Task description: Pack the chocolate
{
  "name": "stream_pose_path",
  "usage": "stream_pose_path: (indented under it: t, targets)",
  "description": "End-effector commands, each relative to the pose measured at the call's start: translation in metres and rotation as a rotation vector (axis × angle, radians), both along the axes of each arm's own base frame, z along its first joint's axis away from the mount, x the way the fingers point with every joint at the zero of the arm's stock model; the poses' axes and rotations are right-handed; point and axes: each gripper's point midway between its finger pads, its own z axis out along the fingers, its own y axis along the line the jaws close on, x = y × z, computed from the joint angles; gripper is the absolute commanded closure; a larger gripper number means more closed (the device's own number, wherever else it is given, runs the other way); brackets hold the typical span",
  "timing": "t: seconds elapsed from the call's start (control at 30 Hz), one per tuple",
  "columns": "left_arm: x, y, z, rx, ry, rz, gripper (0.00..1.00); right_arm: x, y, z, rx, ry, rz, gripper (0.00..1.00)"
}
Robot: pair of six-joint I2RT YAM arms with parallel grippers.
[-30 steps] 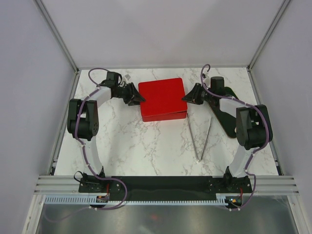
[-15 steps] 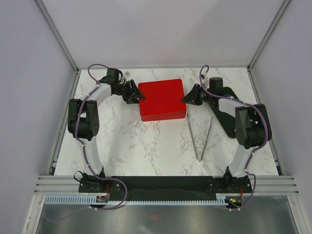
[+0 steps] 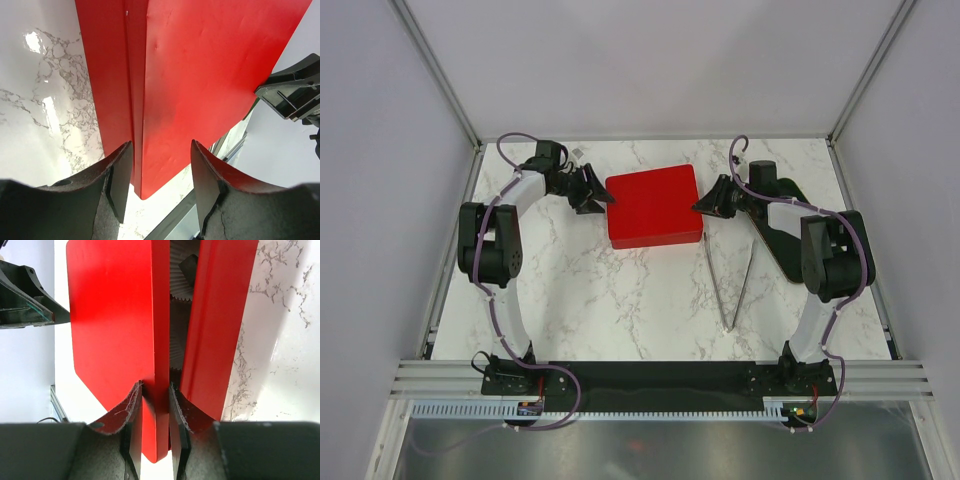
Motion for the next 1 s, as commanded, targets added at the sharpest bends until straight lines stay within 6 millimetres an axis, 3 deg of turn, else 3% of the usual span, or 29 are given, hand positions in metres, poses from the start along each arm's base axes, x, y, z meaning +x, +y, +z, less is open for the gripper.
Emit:
stream_pose_path:
  t: [0.0,0.17,0.27,0.57,0.97]
  targets:
    - [0.007,0.001,0.010,0.008,-0.044,-0.014,0.44,0.010,-0.013,-0.013,-0.065,-0.022,-0.047,1.00]
    - [0.007,-0.008,0.012,-0.010,-0.061,-0.053,0.50,0.013,-0.017,-0.014,-0.067,-0.011,-0.074,0.97]
    - [0.008,-0.011,0.010,-0.018,-0.061,-0.063,0.53,0.014,-0.019,-0.012,-0.069,-0.009,-0.090,0.85]
    - [0.011,-0.010,0.000,-0.005,-0.042,-0.054,0.57,0.019,-0.030,-0.003,-0.094,-0.021,-0.132,0.66]
    - [0.013,-0.010,-0.003,-0.003,-0.038,-0.053,0.59,0.021,-0.040,0.005,-0.146,-0.036,-0.162,0.59]
